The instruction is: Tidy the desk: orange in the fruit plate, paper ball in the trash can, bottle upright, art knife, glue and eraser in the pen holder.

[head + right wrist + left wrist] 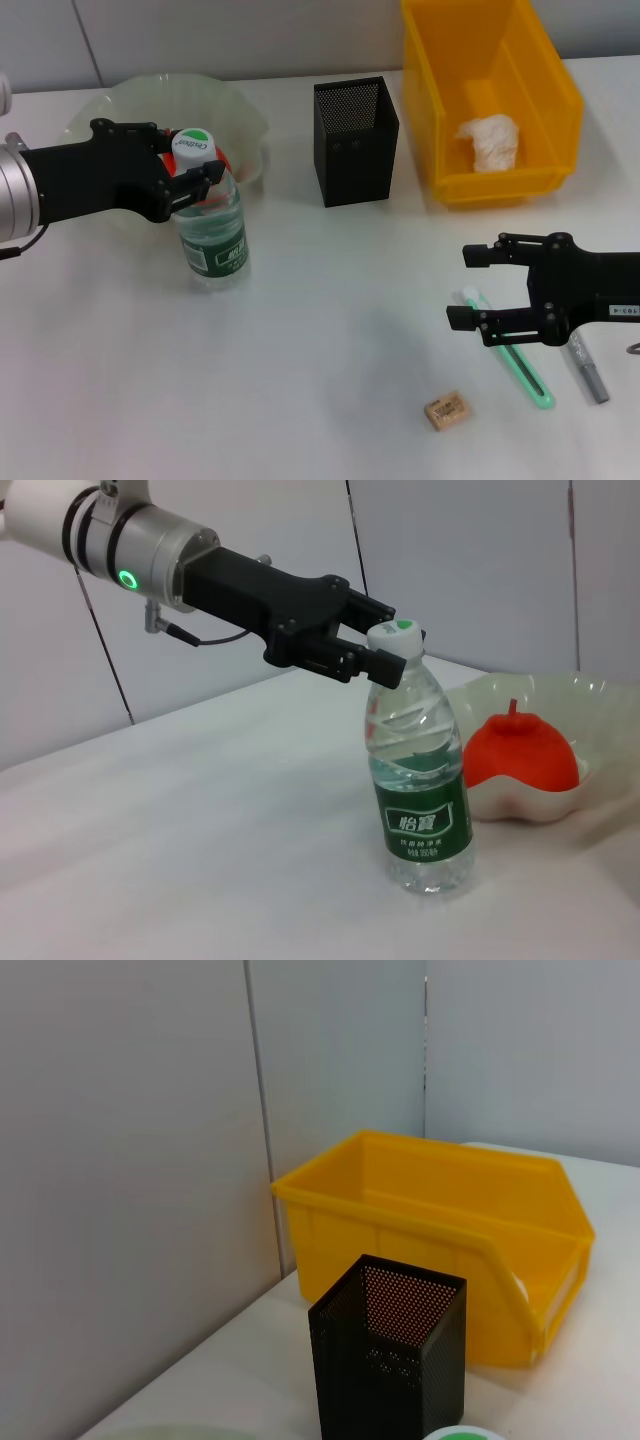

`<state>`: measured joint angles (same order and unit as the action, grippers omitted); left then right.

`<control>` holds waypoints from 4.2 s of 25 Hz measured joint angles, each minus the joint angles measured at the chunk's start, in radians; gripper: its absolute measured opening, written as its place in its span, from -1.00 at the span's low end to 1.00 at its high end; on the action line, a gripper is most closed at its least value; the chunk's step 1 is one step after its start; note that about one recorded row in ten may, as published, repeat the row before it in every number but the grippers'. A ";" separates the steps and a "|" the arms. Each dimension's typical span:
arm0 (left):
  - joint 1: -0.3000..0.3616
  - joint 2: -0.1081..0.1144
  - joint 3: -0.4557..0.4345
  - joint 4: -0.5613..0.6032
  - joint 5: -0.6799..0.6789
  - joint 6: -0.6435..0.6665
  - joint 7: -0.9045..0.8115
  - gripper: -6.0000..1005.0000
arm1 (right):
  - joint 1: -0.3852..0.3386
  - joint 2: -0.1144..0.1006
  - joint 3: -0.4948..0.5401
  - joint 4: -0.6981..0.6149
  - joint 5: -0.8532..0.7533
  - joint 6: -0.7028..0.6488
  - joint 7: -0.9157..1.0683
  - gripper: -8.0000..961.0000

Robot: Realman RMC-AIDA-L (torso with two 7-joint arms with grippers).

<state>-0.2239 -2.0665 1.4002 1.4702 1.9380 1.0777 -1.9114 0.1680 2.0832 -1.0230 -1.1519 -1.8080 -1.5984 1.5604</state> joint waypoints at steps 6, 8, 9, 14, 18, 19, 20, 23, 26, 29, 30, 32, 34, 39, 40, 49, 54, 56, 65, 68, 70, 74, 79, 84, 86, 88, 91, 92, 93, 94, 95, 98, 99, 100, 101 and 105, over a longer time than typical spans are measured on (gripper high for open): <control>-0.025 0.000 -0.010 -0.038 0.000 0.002 -0.001 0.00 | 0.001 0.000 0.003 0.000 -0.002 0.000 0.000 0.71; -0.025 0.000 -0.010 -0.038 0.000 0.002 -0.001 0.00 | 0.001 0.000 0.004 0.000 -0.002 0.000 0.000 0.71; -0.031 0.000 -0.010 -0.045 0.000 0.002 -0.001 0.00 | 0.001 0.000 0.004 0.001 -0.002 0.000 0.000 0.71; -0.034 0.000 -0.024 -0.048 -0.001 0.000 0.003 0.00 | 0.006 0.000 0.006 0.010 -0.002 0.002 -0.002 0.71; -0.036 0.000 -0.032 -0.049 -0.001 0.004 0.000 0.01 | 0.010 0.000 0.007 0.011 -0.002 0.003 -0.003 0.71; -0.037 -0.001 -0.032 -0.050 -0.001 0.005 0.000 0.01 | 0.011 0.000 0.008 0.011 -0.002 0.003 -0.003 0.71; -0.037 -0.001 -0.032 -0.050 -0.001 0.006 0.000 0.01 | 0.011 0.000 0.008 0.011 -0.002 0.003 -0.003 0.71; -0.037 -0.002 -0.031 -0.050 -0.002 0.007 0.000 0.01 | 0.012 0.000 0.008 0.011 -0.002 0.004 -0.003 0.71; -0.036 -0.002 -0.033 -0.050 -0.013 0.011 0.000 0.01 | 0.012 0.000 0.008 0.011 -0.002 0.005 -0.003 0.71; -0.033 0.000 -0.033 -0.050 -0.026 0.017 0.005 0.02 | 0.011 0.000 0.006 0.011 -0.002 0.005 -0.003 0.71; -0.033 0.000 -0.033 -0.050 -0.026 0.017 0.005 0.02 | 0.011 0.000 0.006 0.011 -0.002 0.005 -0.003 0.71; -0.033 0.000 -0.035 -0.050 -0.029 0.022 0.005 0.12 | 0.011 0.000 0.004 0.011 -0.003 0.005 -0.003 0.71; -0.032 0.000 -0.039 -0.048 -0.042 0.029 0.008 0.31 | 0.011 0.000 0.002 0.011 -0.003 0.005 -0.003 0.71; -0.029 0.000 -0.081 -0.044 -0.097 0.061 0.016 0.56 | 0.010 0.000 0.001 0.011 -0.004 0.005 -0.003 0.71; -0.029 0.000 -0.081 -0.044 -0.097 0.061 0.016 0.58 | 0.010 0.000 0.001 0.011 -0.004 0.005 -0.003 0.71; -0.002 0.001 -0.194 -0.088 -0.313 0.153 0.133 0.61 | 0.004 0.000 0.006 0.015 -0.004 0.005 -0.007 0.71; -0.015 0.001 -0.257 -0.126 -0.367 0.266 0.153 0.61 | 0.004 0.000 0.012 0.017 -0.004 0.005 -0.009 0.71; -0.024 0.003 -0.271 -0.137 -0.373 0.314 0.168 0.61 | 0.004 -0.001 0.029 0.019 -0.004 0.006 -0.010 0.71; -0.068 0.003 -0.282 -0.205 -0.367 0.526 0.266 0.61 | 0.011 -0.005 0.105 0.006 -0.016 0.008 0.017 0.71; -0.070 0.003 -0.281 -0.241 -0.367 0.584 0.341 0.61 | 0.024 -0.006 0.135 -0.024 -0.064 0.011 0.048 0.71; -0.069 0.003 -0.281 -0.255 -0.369 0.596 0.369 0.61 | 0.036 -0.006 0.149 -0.046 -0.103 0.015 0.074 0.71; -0.079 0.001 -0.297 -0.358 -0.376 0.606 0.453 0.61 | 0.083 -0.010 0.180 -0.096 -0.193 0.009 0.178 0.71; -0.103 0.000 -0.304 -0.446 -0.375 0.608 0.502 0.61 | 0.143 -0.008 0.178 -0.198 -0.332 -0.037 0.301 0.71; -0.099 -0.004 -0.273 -0.459 -0.369 0.605 0.564 0.61 | 0.211 -0.008 0.177 -0.242 -0.423 -0.078 0.418 0.71; -0.095 -0.004 -0.264 -0.464 -0.369 0.604 0.587 0.61 | 0.226 -0.010 0.176 -0.250 -0.440 -0.086 0.441 0.71; -0.092 -0.004 -0.252 -0.473 -0.369 0.601 0.605 0.61 | 0.252 -0.014 0.176 -0.265 -0.471 -0.099 0.474 0.71; -0.093 -0.004 -0.237 -0.505 -0.368 0.595 0.631 0.61 | 0.299 -0.016 0.172 -0.284 -0.546 -0.125 0.515 0.71; -0.094 -0.003 -0.234 -0.515 -0.368 0.593 0.640 0.61 | 0.320 -0.016 0.170 -0.287 -0.582 -0.134 0.533 0.71; -0.094 -0.003 -0.231 -0.522 -0.367 0.589 0.648 0.61 | 0.339 -0.016 0.168 -0.287 -0.609 -0.141 0.547 0.71; -0.094 -0.004 -0.225 -0.538 -0.367 0.580 0.673 0.61 | 0.375 -0.016 0.166 -0.284 -0.658 -0.155 0.573 0.71; -0.094 -0.004 -0.225 -0.538 -0.367 0.580 0.673 0.61 | 0.375 -0.016 0.166 -0.284 -0.658 -0.155 0.573 0.71; -0.092 -0.005 -0.215 -0.557 -0.367 0.565 0.691 0.61 | 0.424 -0.017 0.163 -0.276 -0.713 -0.188 0.599 0.71; -0.093 -0.004 -0.210 -0.568 -0.367 0.559 0.692 0.61 | 0.451 -0.019 0.157 -0.265 -0.728 -0.218 0.609 0.71; -0.093 -0.004 -0.210 -0.568 -0.367 0.559 0.692 0.61 | 0.451 -0.019 0.157 -0.265 -0.728 -0.218 0.609 0.71; -0.094 -0.004 -0.208 -0.574 -0.367 0.555 0.692 0.61 | 0.463 -0.021 0.153 -0.260 -0.732 -0.231 0.614 0.71; -0.097 -0.005 -0.199 -0.585 -0.367 0.546 0.696 0.61 | 0.509 -0.029 0.138 -0.218 -0.750 -0.271 0.634 0.71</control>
<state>-0.3210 -2.0713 1.2013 0.8850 1.5711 1.6234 -1.2152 0.6769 2.0547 -0.8849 -1.3698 -2.5580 -1.8691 2.1947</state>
